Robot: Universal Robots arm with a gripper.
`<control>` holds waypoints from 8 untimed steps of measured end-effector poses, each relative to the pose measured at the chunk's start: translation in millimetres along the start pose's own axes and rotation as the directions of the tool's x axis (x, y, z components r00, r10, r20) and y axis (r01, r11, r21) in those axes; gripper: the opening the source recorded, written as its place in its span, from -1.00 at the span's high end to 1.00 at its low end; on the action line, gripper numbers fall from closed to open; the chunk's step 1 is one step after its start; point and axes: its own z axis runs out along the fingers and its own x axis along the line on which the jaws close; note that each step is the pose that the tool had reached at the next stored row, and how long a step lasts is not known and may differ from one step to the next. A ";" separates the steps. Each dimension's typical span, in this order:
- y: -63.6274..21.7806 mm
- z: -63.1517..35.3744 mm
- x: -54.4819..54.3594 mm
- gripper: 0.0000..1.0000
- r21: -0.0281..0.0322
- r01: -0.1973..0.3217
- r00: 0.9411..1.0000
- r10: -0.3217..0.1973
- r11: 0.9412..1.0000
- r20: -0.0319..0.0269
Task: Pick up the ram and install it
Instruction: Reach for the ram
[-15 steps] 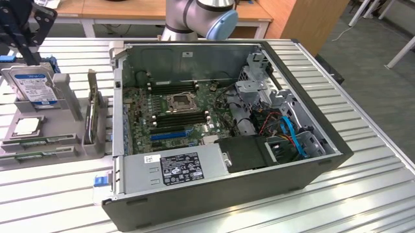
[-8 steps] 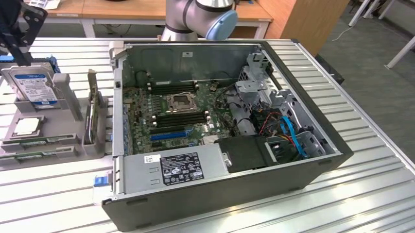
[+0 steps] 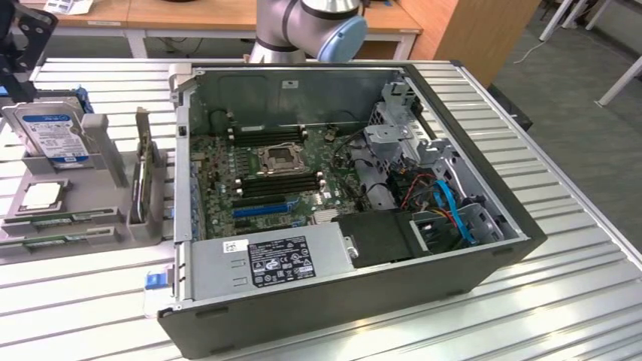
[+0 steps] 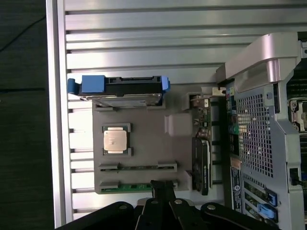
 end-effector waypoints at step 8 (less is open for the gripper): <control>-0.9 -0.2 12.3 0.80 0.000 0.000 1.000 0.000 1.000 0.000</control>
